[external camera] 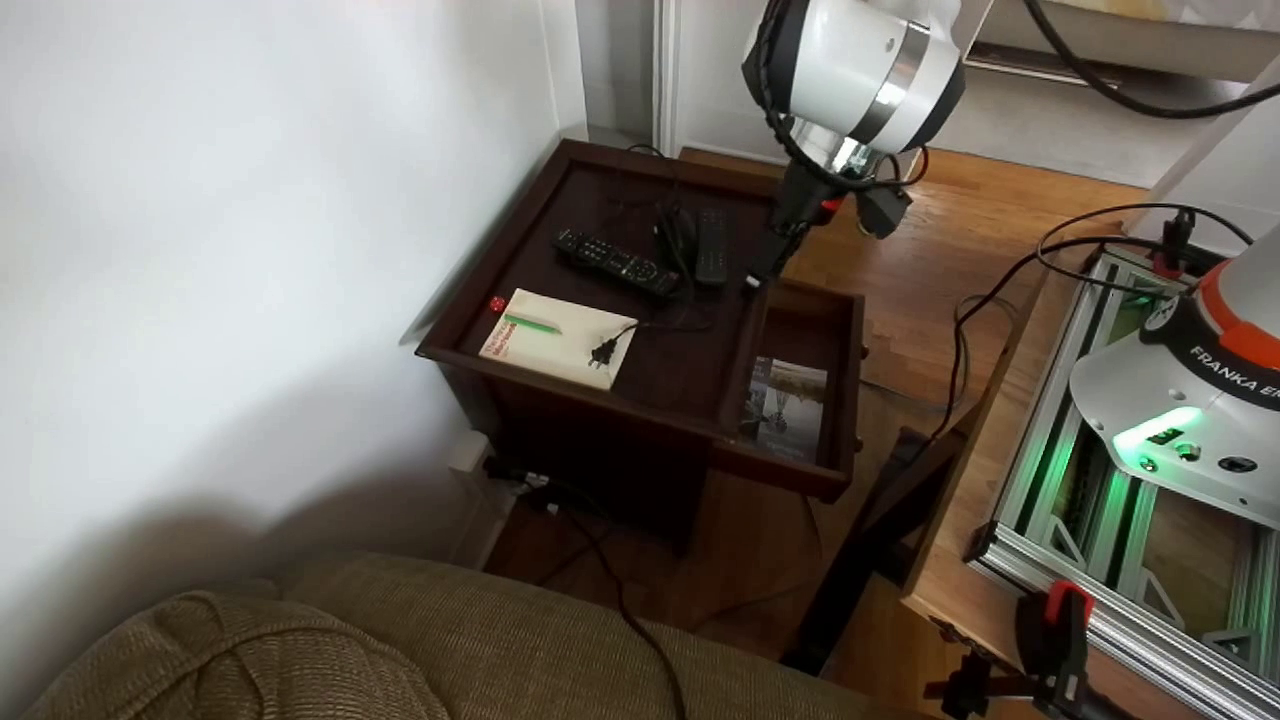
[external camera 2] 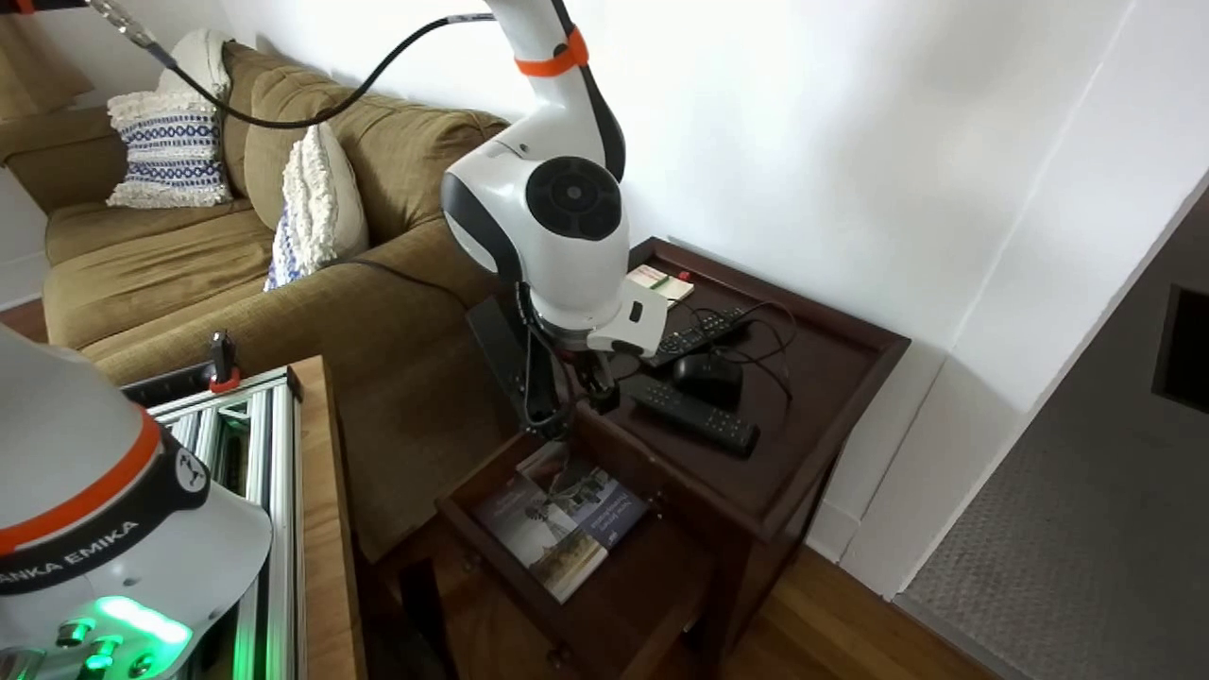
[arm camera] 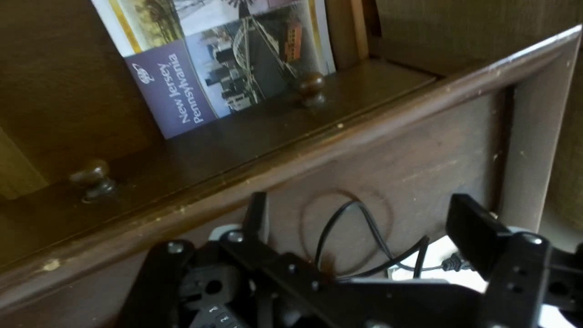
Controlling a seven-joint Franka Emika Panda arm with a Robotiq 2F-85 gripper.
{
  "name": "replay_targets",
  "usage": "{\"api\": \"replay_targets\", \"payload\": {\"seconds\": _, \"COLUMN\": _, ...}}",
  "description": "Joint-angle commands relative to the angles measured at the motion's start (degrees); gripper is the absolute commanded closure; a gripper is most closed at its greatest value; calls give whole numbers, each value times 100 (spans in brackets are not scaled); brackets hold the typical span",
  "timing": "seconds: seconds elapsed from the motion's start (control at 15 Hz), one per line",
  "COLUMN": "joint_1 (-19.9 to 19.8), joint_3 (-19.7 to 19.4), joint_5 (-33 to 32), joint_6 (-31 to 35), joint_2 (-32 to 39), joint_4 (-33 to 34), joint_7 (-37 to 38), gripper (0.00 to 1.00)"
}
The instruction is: Remove the alarm from the drawer and put it on the cabinet
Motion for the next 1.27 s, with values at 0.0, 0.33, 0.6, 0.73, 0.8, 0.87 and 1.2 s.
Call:
{"api": "replay_targets", "payload": {"seconds": 0.0, "joint_1": 73, "joint_3": -221, "joint_5": -838, "joint_6": 278, "joint_2": -992, "joint_4": -822, "joint_7": 13, "gripper": 0}}
{"api": "replay_targets", "payload": {"seconds": 0.33, "joint_1": -73, "joint_3": -328, "joint_5": -1032, "joint_6": 593, "joint_2": -2244, "joint_4": -1419, "joint_7": -405, "gripper": 0}}
{"api": "replay_targets", "payload": {"seconds": 0.6, "joint_1": -258, "joint_3": -458, "joint_5": -599, "joint_6": 450, "joint_2": -2760, "joint_4": -1238, "joint_7": -1176, "gripper": 0}}
{"api": "replay_targets", "payload": {"seconds": 0.73, "joint_1": -303, "joint_3": -552, "joint_5": -106, "joint_6": 388, "joint_2": -3124, "joint_4": -1173, "joint_7": -1782, "gripper": 0}}
{"api": "replay_targets", "payload": {"seconds": 0.8, "joint_1": -305, "joint_3": -621, "joint_5": 214, "joint_6": 341, "joint_2": -3363, "joint_4": -1219, "joint_7": -2157, "gripper": 0}}
{"api": "replay_targets", "payload": {"seconds": 0.87, "joint_1": -292, "joint_3": -694, "joint_5": 320, "joint_6": 268, "joint_2": -3876, "joint_4": -1572, "joint_7": -2325, "gripper": 0}}
{"api": "replay_targets", "payload": {"seconds": 1.2, "joint_1": -329, "joint_3": -683, "joint_5": 112, "joint_6": 307, "joint_2": -3511, "joint_4": -1244, "joint_7": -2288, "gripper": 0}}
